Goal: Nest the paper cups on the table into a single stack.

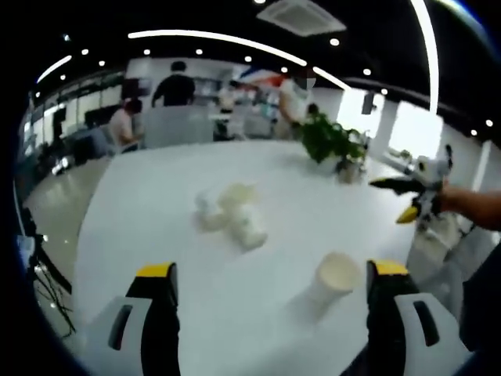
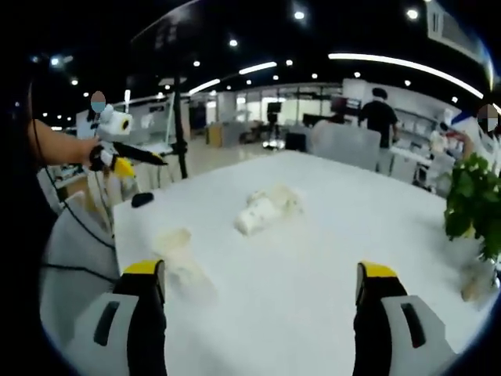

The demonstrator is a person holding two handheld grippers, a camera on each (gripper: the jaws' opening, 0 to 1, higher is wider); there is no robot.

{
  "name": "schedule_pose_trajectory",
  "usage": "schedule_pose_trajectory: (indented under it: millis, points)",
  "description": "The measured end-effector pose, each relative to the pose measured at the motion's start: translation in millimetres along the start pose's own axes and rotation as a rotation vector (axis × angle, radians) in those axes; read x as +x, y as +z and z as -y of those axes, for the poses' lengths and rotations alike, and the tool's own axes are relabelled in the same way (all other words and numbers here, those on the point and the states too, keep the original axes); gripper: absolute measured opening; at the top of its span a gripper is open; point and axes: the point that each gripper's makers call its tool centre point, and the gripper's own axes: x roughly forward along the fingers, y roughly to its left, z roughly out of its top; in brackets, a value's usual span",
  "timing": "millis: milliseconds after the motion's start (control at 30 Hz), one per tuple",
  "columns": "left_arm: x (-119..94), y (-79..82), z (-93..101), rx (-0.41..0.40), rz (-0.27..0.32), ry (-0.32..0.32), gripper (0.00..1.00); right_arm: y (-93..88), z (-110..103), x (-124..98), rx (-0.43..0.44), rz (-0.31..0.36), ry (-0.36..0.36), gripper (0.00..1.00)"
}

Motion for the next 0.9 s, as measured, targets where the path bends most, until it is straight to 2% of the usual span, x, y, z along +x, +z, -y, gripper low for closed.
schedule_pose_trajectory:
  millis: [100, 167, 233, 267, 400, 533, 667, 800, 900]
  points:
    - [10.4, 4.3, -2.9, -0.006, -0.037, 0.012, 0.98, -1.8, 1.5, -2.5, -0.002, -0.004, -0.005, 1.0]
    - [15.5, 1.6, -10.8, -0.002, -0.085, 0.047, 0.98, -3.6, -0.1, -4.4, -0.005, -0.012, 0.009, 1.0]
    - [24.3, 3.8, -5.4, -0.095, -0.106, 0.004, 0.98, -5.6, -1.8, -5.7, -0.004, -0.017, 0.031, 1.0]
    - [27.0, 4.1, -7.4, -0.122, -0.119, 0.011, 0.98, -6.5, -2.3, -5.9, 0.0, -0.018, 0.038, 1.0]
    - [41.1, 17.5, -10.3, -0.115, -0.122, 0.023, 0.98, -8.0, -3.0, -7.0, -0.001, -0.013, 0.05, 1.0]
    - [55.9, 19.4, -8.9, -0.07, -0.191, 0.032, 0.98, -9.9, 0.8, -6.3, 0.01, -0.006, 0.043, 1.0]
    - [73.5, 21.0, -3.2, -0.121, -0.231, 0.029, 0.98, -10.5, 1.7, -3.5, 0.024, 0.001, 0.044, 1.0]
    - [87.9, 22.7, -2.7, -0.084, -0.272, 0.04, 0.98, -10.7, 1.4, -0.1, 0.029, 0.005, 0.053, 1.0]
    - [100.9, 25.4, 1.6, -0.12, -0.308, 0.015, 0.98, -10.4, 3.6, 1.8, 0.038, 0.011, 0.053, 1.0]
